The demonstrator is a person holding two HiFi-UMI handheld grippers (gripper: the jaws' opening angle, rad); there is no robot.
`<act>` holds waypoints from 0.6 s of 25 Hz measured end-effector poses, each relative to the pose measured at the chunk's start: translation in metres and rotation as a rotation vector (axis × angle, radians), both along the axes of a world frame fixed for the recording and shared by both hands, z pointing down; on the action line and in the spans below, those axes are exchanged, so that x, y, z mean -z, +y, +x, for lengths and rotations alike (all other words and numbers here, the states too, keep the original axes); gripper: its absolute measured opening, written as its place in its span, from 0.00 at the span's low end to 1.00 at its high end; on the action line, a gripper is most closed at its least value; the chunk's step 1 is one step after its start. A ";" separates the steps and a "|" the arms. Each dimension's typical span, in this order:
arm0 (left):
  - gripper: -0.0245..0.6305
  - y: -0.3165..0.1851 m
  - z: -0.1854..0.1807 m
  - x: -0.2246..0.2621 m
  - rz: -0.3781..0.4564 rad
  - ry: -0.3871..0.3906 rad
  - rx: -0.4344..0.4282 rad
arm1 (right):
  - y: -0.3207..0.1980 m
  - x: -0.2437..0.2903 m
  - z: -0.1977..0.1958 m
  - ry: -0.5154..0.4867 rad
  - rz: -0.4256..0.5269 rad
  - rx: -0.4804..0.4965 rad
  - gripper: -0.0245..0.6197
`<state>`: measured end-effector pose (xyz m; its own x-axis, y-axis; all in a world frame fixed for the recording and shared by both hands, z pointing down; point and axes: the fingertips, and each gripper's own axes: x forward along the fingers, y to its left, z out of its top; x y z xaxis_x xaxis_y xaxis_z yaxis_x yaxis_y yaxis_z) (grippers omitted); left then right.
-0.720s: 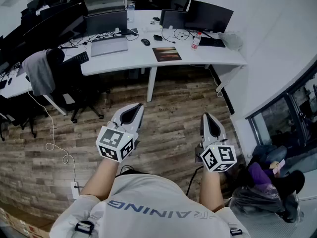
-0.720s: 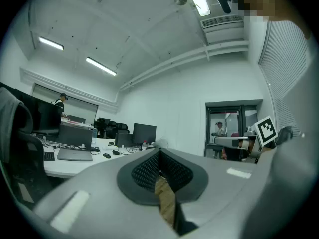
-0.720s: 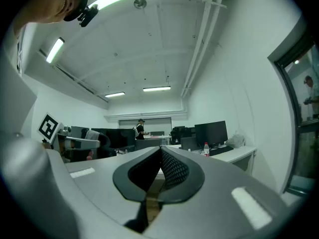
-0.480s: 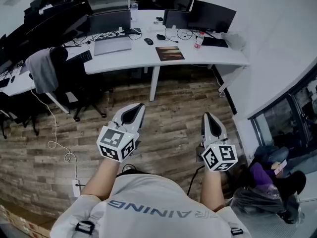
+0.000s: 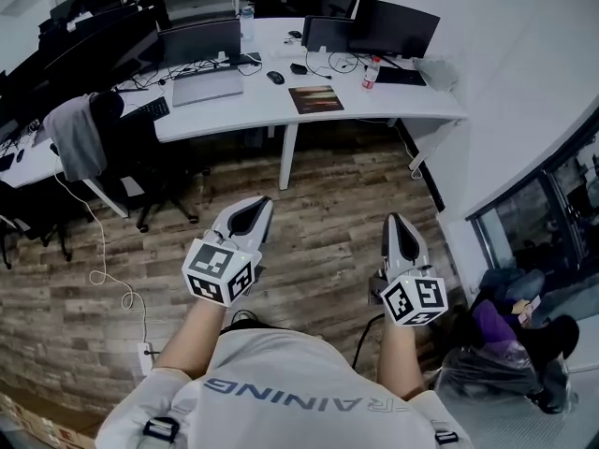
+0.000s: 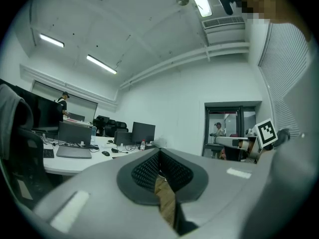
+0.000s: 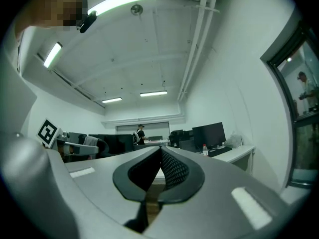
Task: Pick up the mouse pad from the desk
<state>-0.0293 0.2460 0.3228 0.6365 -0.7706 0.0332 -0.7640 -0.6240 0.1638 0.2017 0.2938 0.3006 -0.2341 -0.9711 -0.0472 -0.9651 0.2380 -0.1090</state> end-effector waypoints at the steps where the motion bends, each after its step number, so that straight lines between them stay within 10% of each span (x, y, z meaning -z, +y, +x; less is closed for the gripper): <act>1: 0.04 0.000 -0.001 -0.001 -0.002 0.001 -0.001 | 0.001 0.001 -0.001 -0.003 0.005 -0.002 0.06; 15: 0.04 -0.030 -0.088 -0.020 -0.029 0.025 -0.004 | -0.034 -0.018 -0.085 0.055 -0.040 -0.008 0.06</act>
